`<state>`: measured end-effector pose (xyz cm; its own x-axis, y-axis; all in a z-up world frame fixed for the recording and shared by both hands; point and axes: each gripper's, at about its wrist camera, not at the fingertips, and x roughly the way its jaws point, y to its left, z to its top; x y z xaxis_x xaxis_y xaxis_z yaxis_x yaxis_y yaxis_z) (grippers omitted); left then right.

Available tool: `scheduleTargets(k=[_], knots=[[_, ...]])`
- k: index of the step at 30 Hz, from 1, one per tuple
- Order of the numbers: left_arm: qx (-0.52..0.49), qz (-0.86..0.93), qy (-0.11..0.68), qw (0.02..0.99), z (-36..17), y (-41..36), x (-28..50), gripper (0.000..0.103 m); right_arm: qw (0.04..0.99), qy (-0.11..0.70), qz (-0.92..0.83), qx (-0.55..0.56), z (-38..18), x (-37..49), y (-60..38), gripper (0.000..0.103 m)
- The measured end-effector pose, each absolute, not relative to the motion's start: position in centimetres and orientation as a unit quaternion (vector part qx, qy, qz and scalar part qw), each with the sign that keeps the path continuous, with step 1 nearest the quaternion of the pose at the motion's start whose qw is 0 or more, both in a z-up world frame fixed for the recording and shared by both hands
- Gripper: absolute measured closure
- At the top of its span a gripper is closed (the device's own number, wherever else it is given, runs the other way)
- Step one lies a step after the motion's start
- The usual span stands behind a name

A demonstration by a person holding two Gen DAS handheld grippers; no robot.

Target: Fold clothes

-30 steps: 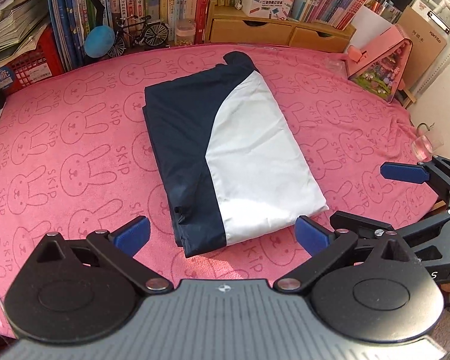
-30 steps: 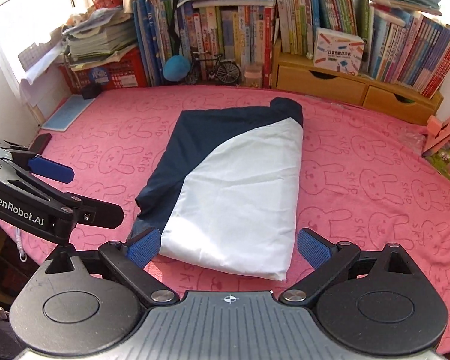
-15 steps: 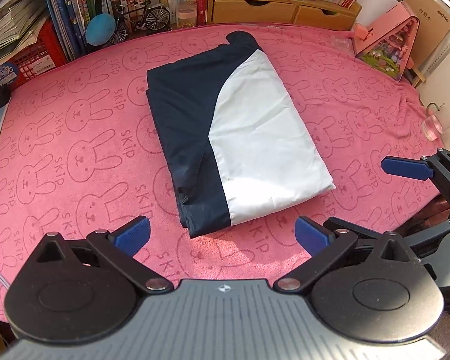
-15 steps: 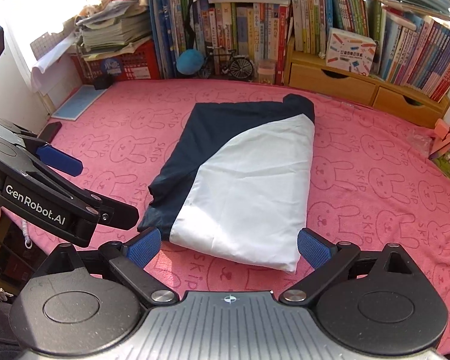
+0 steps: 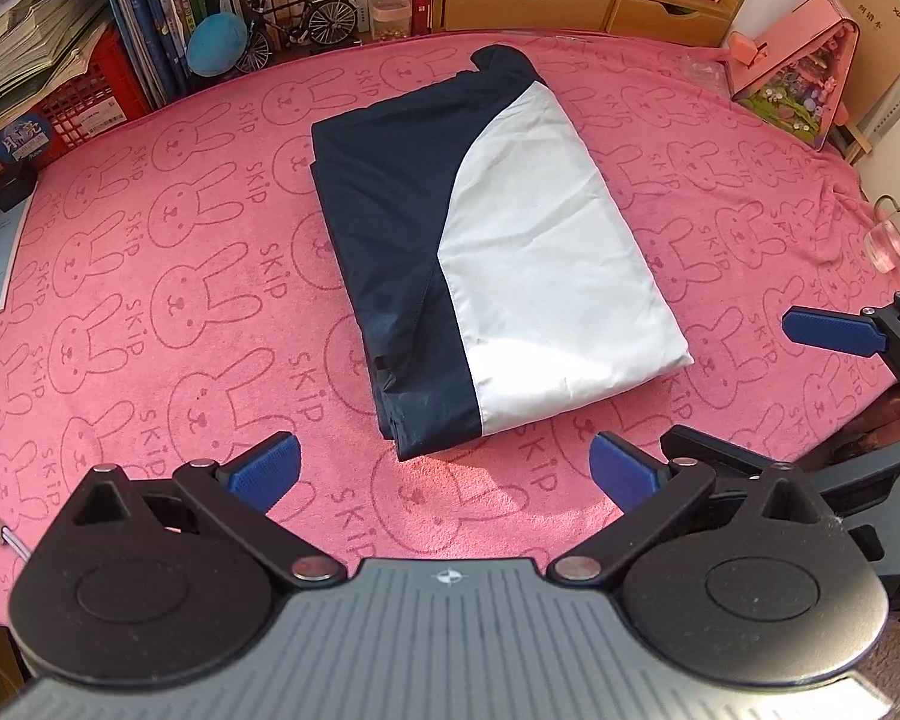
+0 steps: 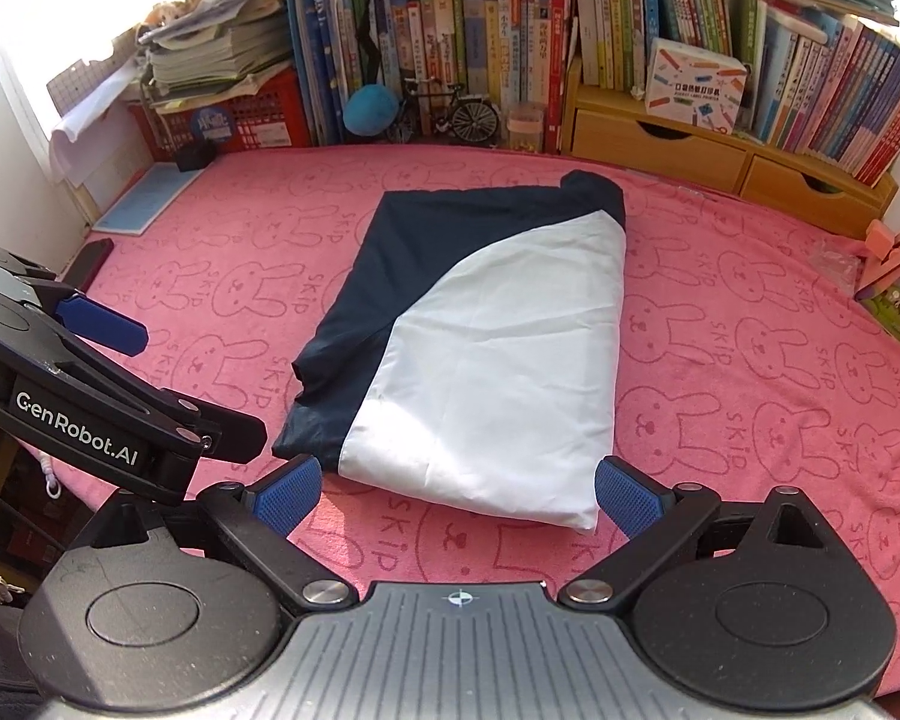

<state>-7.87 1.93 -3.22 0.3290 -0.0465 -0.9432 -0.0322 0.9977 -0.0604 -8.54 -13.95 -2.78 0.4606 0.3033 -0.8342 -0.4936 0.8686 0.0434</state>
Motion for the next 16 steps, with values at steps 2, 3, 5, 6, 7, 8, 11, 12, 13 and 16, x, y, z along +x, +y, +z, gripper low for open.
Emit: scheduleTargets(k=[2,3,5,6,7,8,11,12,13,16], knots=[[-0.038,-0.003,0.581,0.813,-3.35,2.07,-7.86,0.0,0.848,0.464,0.234,-0.103,-2.83,-8.48,-13.88,0.004],[-0.04,-0.003,0.582,0.812,-3.42,2.13,-7.86,0.0,0.848,0.465,0.234,-0.102,-2.85,-8.43,-13.87,0.004],[-0.043,-0.002,0.584,0.811,-3.52,2.21,-7.82,0.0,0.847,0.466,0.234,-0.102,-2.9,-8.35,-13.84,0.004],[-0.043,-0.001,0.584,0.81,-3.54,2.22,-7.79,0.0,0.847,0.467,0.234,-0.101,-2.93,-8.31,-13.83,0.004],[-0.043,0.0,0.585,0.81,-3.56,2.19,-7.74,0.0,0.846,0.468,0.234,-0.101,-2.95,-8.27,-13.81,0.004],[-0.043,0.0,0.584,0.81,-3.57,2.17,-7.71,0.0,0.846,0.468,0.234,-0.101,-2.98,-8.23,-13.8,0.004],[-0.043,0.0,0.584,0.811,-3.63,2.19,-7.62,0.0,0.845,0.47,0.233,-0.099,-3.05,-8.09,-13.79,0.004],[-0.043,-0.001,0.584,0.811,-3.63,2.19,-7.56,0.0,0.845,0.471,0.233,-0.098,-3.08,-8.04,-13.79,0.004],[-0.043,-0.001,0.583,0.811,-3.64,2.19,-7.5,0.0,0.845,0.472,0.232,-0.097,-3.1,-7.98,-13.78,0.004],[-0.043,-0.004,0.583,0.811,-3.64,2.19,-7.33,0.0,0.844,0.475,0.23,-0.096,-3.17,-7.83,-13.79,0.004]])
